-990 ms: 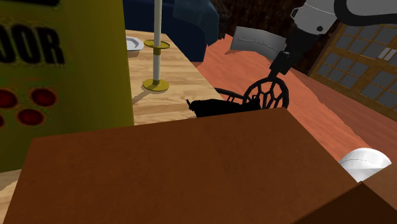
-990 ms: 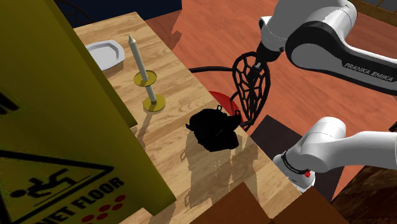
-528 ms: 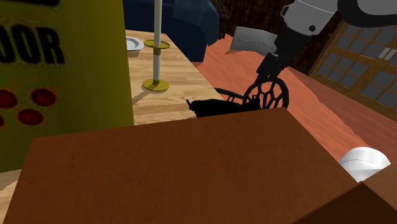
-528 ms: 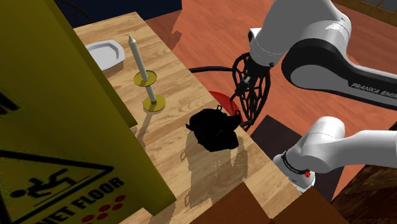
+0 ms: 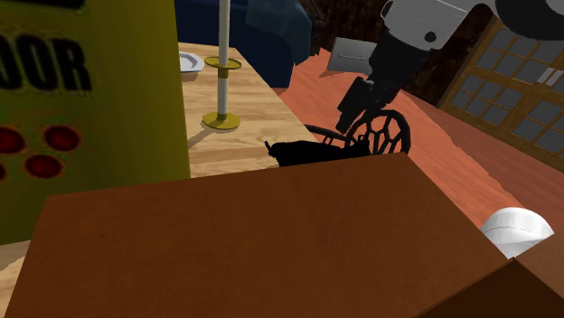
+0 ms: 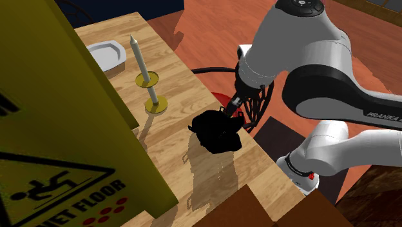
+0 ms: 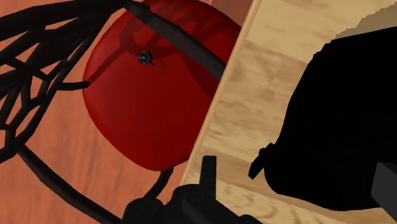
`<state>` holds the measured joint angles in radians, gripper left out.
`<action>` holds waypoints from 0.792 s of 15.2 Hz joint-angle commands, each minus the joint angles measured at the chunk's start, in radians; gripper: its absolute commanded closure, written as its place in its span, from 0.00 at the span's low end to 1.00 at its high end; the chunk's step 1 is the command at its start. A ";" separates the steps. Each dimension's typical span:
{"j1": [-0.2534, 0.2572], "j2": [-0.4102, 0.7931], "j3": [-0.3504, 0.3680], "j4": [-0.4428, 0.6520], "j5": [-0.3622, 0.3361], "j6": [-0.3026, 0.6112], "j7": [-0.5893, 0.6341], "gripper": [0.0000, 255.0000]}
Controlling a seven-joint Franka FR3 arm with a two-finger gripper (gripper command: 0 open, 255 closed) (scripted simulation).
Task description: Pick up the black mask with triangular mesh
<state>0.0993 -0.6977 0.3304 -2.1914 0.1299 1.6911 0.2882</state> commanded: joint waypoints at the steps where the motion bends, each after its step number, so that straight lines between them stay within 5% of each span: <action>1: 0.008 0.029 0.044 0.036 0.022 0.005 0.049 0.00; 10: 0.016 0.168 0.229 0.198 0.067 0.043 0.247 0.00; 12: 0.020 0.161 0.232 0.166 0.072 0.068 0.245 0.00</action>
<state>0.1179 -0.5378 0.5563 -2.0152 0.1994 1.7458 0.5291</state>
